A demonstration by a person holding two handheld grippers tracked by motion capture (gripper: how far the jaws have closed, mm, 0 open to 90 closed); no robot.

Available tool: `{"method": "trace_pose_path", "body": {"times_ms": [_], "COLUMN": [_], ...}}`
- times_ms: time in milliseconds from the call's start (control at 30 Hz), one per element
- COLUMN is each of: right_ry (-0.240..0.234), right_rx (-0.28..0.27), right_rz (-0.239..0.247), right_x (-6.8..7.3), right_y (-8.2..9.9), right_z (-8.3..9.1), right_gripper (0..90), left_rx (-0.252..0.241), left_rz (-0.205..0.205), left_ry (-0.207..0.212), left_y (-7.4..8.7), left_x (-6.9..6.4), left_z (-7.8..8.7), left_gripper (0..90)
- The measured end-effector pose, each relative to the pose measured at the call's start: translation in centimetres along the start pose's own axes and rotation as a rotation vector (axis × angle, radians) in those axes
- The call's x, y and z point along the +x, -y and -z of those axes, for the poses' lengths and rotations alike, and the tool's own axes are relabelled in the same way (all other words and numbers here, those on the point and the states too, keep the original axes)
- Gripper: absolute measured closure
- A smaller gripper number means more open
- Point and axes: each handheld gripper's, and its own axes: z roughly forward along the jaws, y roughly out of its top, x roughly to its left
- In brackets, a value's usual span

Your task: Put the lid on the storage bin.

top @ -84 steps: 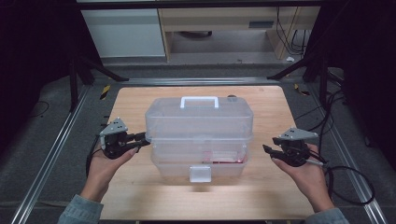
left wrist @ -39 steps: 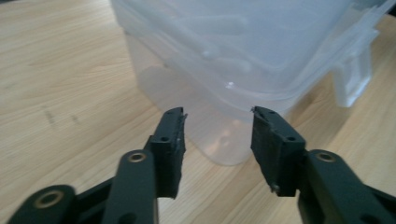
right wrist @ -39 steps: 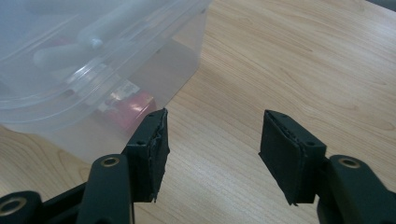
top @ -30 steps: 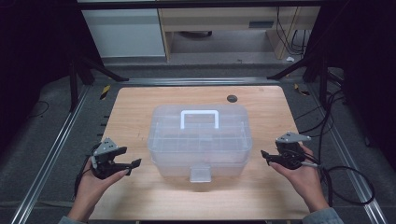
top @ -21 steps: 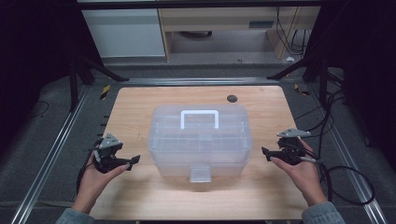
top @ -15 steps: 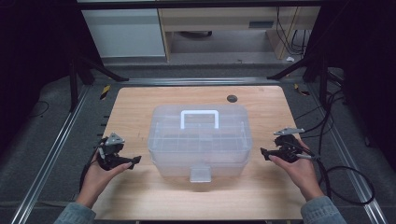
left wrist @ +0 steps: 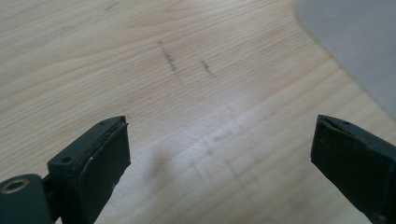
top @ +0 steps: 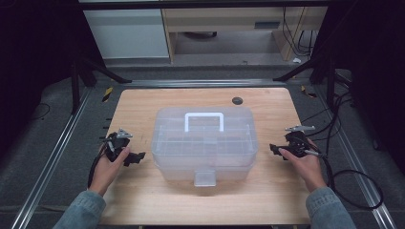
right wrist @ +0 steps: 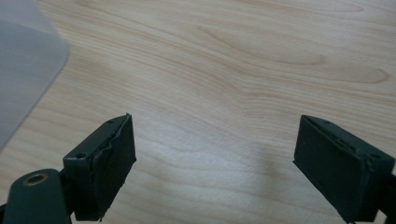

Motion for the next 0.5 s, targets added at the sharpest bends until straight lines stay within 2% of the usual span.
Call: {"method": "trace_pose_path", "body": {"times_ms": [200,367,500], "right_ry": [0.027,0.025,0.045], "right_rx": [-0.013,-0.018,-0.041], "right_rz": [-0.03,-0.067,-0.07], "right_x": [-0.7,-1.0,-1.1], "right_y": [-0.1,0.2,0.4], "right_z": [-1.0,-2.0,-2.5], "right_gripper": [12.9,13.5,12.4], "left_rx": [-0.025,-0.069,-0.078], "left_rz": [0.038,0.038,0.076], "left_ry": [-0.028,-0.081,-0.046], "left_y": [-0.1,-0.1,0.1], "left_x": [0.5,0.6,0.9], "left_z": [-1.2,-1.8,-2.3], "left_gripper": [4.3,4.3,4.3]}}
